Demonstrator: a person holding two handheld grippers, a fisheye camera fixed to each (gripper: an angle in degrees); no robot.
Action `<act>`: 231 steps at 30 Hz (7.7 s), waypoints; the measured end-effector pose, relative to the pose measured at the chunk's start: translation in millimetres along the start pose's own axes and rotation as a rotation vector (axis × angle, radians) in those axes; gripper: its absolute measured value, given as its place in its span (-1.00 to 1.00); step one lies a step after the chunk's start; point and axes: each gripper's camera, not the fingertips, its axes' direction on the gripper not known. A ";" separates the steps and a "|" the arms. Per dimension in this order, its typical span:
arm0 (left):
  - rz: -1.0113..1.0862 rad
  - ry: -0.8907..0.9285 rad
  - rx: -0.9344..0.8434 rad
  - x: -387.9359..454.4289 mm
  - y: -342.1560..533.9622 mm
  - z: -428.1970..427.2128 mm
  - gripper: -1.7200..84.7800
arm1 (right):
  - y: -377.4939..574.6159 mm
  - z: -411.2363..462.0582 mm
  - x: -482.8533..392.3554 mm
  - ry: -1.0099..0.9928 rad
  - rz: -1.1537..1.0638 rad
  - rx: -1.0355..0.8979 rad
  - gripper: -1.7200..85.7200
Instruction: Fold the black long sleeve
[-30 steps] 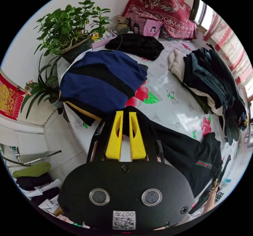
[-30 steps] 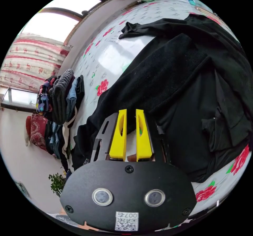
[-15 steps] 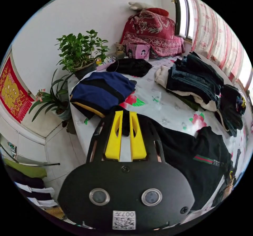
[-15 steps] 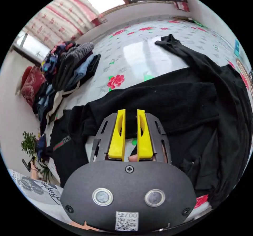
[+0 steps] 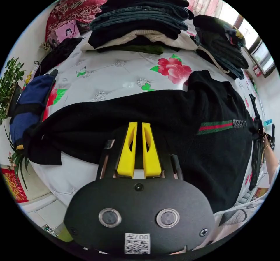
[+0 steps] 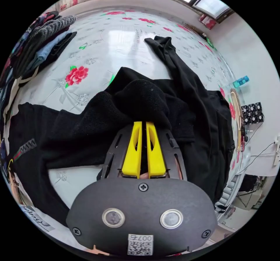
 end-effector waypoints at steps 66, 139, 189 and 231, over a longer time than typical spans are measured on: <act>-0.507 0.407 0.322 -382.3 63.4 -296.9 -0.76 | 342.3 -109.5 -402.6 -0.703 -0.933 -0.084 -0.86; -0.307 1.246 -0.221 -325.1 124.0 -128.4 -0.98 | 351.5 -271.9 -178.0 -0.894 -0.645 -0.012 -0.77; 0.330 0.587 -0.176 -115.4 173.5 -82.6 -0.98 | 114.0 -196.9 -249.4 -0.662 -0.139 0.154 -0.96; 0.691 0.077 -0.430 -23.3 354.6 14.9 -0.97 | 306.0 -297.4 -90.7 -0.895 -0.250 0.198 -0.97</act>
